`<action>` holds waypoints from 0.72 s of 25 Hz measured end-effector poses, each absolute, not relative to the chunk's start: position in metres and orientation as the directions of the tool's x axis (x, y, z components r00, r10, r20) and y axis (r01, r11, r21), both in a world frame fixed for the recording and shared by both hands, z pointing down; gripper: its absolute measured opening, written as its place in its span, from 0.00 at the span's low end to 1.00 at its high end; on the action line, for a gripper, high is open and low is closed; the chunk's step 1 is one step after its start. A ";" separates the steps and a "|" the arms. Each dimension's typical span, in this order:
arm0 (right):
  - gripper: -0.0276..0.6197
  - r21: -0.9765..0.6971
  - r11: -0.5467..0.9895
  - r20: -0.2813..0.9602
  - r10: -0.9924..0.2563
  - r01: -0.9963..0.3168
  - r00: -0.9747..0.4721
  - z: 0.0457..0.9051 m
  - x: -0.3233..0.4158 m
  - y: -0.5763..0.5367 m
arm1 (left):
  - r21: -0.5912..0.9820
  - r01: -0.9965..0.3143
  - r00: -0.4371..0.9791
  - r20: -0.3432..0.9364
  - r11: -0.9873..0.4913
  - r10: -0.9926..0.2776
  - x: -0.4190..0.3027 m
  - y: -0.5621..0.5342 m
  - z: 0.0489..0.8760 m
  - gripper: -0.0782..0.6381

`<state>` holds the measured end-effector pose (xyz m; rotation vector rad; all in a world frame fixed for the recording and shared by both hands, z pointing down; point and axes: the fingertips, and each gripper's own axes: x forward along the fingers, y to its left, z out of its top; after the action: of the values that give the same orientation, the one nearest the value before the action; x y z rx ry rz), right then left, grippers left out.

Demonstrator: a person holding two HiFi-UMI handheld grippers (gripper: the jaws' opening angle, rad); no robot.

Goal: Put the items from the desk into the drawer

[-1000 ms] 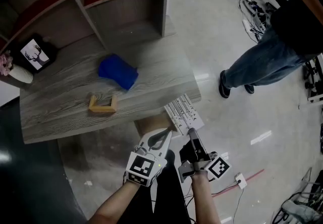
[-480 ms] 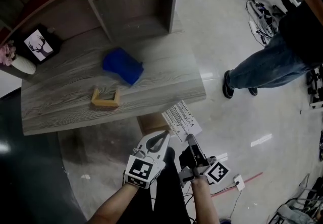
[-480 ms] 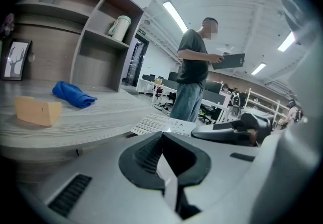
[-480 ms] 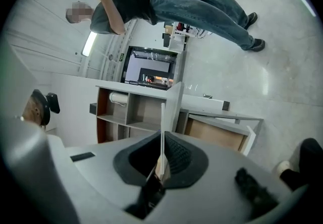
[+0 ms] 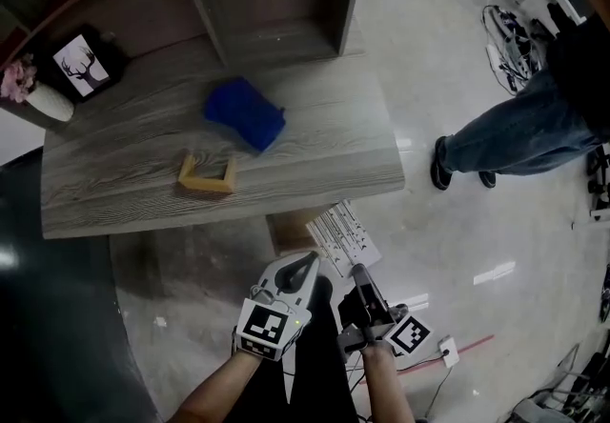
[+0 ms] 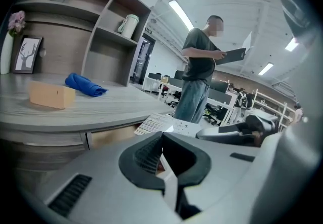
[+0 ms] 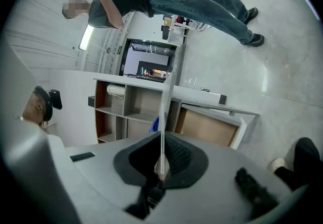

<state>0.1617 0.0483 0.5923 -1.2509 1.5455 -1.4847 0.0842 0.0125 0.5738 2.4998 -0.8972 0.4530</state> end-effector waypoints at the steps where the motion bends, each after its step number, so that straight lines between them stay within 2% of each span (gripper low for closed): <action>1: 0.08 -0.977 -0.088 0.151 -0.929 -0.194 -0.338 0.592 0.159 0.049 | 0.296 -0.666 0.730 0.444 -0.685 -0.519 0.082 0.012 0.576 0.12; 10: 0.08 -0.967 -0.101 0.191 -0.895 -0.234 -0.403 0.618 0.143 0.047 | 0.293 -0.701 0.698 0.473 -0.651 -0.538 0.063 0.013 0.594 0.12; 18: 0.08 -0.936 -0.071 0.262 -0.794 -0.344 -0.548 0.657 0.125 0.018 | 0.293 -0.736 0.665 0.479 -0.610 -0.573 0.043 0.005 0.608 0.12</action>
<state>0.1250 0.0178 0.6572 -1.2220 1.8377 -1.6525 0.0433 0.0054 0.6080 2.4124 -1.0178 0.4694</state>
